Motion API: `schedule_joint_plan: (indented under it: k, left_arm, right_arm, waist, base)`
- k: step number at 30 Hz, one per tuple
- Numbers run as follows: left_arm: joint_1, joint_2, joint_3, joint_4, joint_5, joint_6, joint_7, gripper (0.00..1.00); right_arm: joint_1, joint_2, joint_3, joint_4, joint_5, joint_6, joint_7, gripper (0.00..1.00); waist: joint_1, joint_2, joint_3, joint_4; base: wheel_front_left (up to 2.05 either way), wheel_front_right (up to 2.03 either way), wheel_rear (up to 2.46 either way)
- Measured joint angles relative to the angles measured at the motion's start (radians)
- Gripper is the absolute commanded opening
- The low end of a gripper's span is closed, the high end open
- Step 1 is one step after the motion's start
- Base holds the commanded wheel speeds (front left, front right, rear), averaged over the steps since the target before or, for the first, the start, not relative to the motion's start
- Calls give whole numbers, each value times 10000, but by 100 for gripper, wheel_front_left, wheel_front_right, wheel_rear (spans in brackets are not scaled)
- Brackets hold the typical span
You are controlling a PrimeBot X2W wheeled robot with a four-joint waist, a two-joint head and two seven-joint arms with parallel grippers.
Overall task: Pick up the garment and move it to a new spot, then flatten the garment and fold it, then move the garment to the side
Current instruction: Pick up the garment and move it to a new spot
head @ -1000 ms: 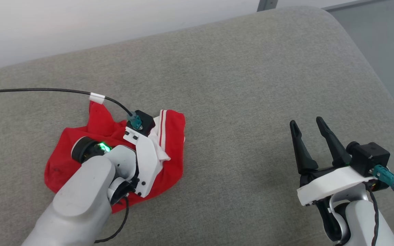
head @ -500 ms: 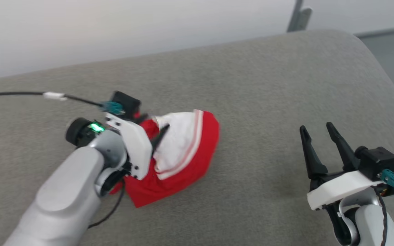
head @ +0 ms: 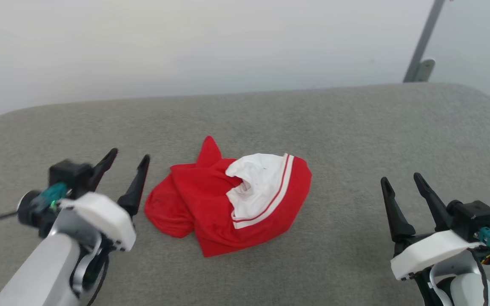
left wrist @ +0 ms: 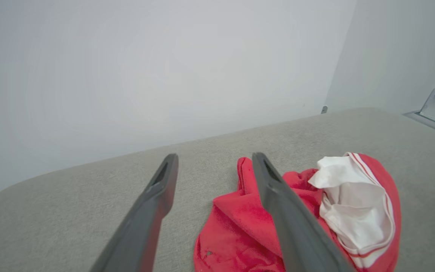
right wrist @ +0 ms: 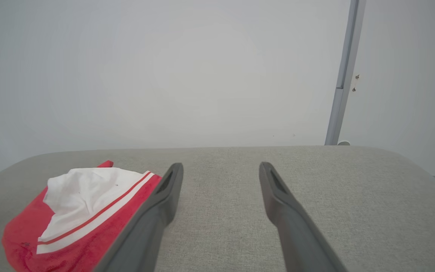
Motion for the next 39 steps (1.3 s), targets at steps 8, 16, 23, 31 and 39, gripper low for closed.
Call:
schedule_joint_plan:
  k: [8, 16, 23, 31, 39]
  left_arm:
    - [1778, 303, 834, -857, -320, 767, -1304, 100]
    - [3541, 50, 1730, -1639, -412, 1373, -1657, 100]
    - [4572, -681, 2880, -2155, 291, 1289, -1664, 100]
    - [5445, -1795, 4052, -2272, 1336, 709, -1666, 100]
    - [5889, -2698, 4888, -2322, 2314, 105, -1666, 100]
  right_arm:
    - [282, -10, -224, -71, -100, 0, 69, 100]
    - [425, 13, -314, -111, -157, 0, 94, 100]
    - [593, 88, -418, -169, -169, 0, 142, 100]
    - [784, 198, -518, -263, -222, 0, 169, 100]
    - [895, 270, -589, -328, -242, 0, 182, 100]
  waist:
    - [0, 0, -331, 554]
    - [0, 0, -486, 790]
    - [0, 0, -530, 878]
    - [0, 0, -542, 919]
    - [0, 0, -530, 956]
  base:
    - [0, 0, 0]
    - [0, 0, 0]
    - [0, 0, 0]
    - [0, 0, 0]
    - [0, 0, 0]
